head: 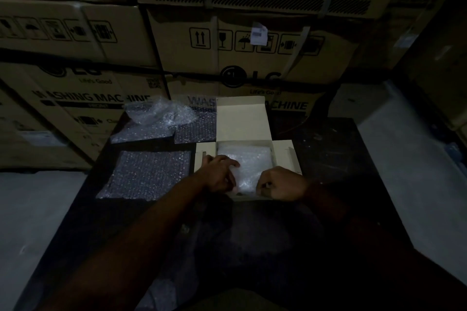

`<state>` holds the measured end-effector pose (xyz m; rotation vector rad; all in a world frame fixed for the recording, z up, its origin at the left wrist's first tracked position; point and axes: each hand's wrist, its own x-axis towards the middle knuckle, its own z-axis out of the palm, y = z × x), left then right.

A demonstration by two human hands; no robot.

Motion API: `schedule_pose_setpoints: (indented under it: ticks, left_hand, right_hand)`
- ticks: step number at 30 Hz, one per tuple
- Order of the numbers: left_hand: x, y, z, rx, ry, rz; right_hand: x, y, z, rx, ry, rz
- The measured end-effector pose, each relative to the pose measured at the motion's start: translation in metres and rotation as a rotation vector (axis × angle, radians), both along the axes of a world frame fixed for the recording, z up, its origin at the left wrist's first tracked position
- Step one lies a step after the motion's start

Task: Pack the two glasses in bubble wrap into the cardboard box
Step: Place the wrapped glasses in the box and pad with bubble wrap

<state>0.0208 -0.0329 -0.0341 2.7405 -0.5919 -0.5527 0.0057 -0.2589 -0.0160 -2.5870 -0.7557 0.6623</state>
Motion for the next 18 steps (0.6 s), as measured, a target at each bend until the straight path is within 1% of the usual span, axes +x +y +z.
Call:
schedule_pose_setpoints:
  ticks: [4, 8, 11, 13, 15, 17, 18]
  left_hand:
    - [0.0, 0.0, -0.003, 0.021, -0.01, -0.024]
    - [-0.001, -0.005, -0.002, 0.143, -0.107, -0.152]
    - [-0.004, -0.012, -0.002, 0.24, -0.184, -0.179]
    - [-0.005, -0.014, -0.003, 0.262, -0.22, -0.182]
    - [-0.007, -0.012, -0.001, 0.181, -0.248, -0.155]
    - [-0.009, -0.008, 0.002, 0.004, -0.265, -0.103]
    - [-0.009, -0.006, 0.002, -0.106, -0.212, -0.081]
  right_hand:
    - [-0.001, 0.003, 0.003, -0.07, 0.08, 0.006]
    - [-0.002, 0.004, 0.0, -0.115, 0.018, 0.005]
    - [-0.001, 0.003, 0.001, -0.144, -0.004, 0.006]
    - [0.002, 0.002, 0.002, -0.162, 0.013, -0.007]
    - [0.003, 0.003, 0.001, -0.199, 0.024, 0.021]
    - [0.004, 0.004, -0.002, -0.233, 0.027, 0.049]
    - [0.004, 0.005, -0.001, -0.251, 0.028, 0.055]
